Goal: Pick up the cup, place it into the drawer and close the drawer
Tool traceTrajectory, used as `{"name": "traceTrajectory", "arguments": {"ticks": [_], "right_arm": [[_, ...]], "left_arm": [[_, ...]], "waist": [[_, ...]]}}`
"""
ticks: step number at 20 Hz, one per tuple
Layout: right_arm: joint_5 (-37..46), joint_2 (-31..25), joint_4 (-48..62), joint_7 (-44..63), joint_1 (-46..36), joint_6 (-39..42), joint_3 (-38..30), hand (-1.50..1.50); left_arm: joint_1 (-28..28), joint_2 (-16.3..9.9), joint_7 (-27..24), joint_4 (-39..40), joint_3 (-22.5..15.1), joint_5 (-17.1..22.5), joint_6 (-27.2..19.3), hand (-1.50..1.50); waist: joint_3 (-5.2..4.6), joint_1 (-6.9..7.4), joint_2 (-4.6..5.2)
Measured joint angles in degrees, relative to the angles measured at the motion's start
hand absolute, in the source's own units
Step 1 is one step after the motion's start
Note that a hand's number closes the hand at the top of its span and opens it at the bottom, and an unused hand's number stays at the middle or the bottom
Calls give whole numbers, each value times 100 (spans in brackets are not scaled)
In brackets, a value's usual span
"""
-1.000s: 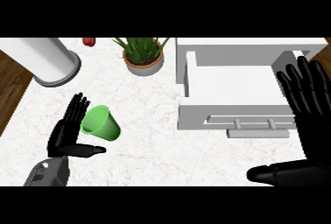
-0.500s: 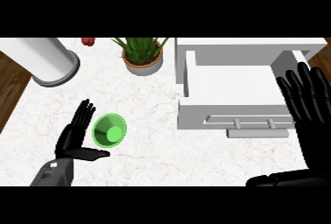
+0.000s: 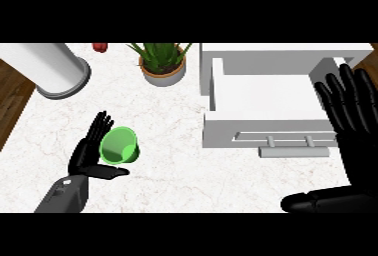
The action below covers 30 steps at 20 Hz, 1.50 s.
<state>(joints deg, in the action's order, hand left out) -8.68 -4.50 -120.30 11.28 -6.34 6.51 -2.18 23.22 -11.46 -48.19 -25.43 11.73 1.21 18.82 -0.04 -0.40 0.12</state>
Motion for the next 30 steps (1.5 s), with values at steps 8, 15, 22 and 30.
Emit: {"name": "traceTrajectory", "arguments": {"ticks": [8,15,22,30], "right_arm": [[-37,-13,23,-30,-30,23,-42,-150],[-63,4,45,-95,77,68,-42,-150],[-37,-25,-41,-66,146,80,-43,-150],[-113,-108,-66,-51,134,129,-166,-150]], "left_arm": [[355,22,-143,706,106,78,116,-150],[381,148,-79,801,40,154,542,150],[339,190,-162,632,-28,225,804,150],[99,308,-612,333,281,499,78,150]], "waist": [[-4,-29,9],[-5,-33,13],[-7,-30,10],[-3,11,1]]}}
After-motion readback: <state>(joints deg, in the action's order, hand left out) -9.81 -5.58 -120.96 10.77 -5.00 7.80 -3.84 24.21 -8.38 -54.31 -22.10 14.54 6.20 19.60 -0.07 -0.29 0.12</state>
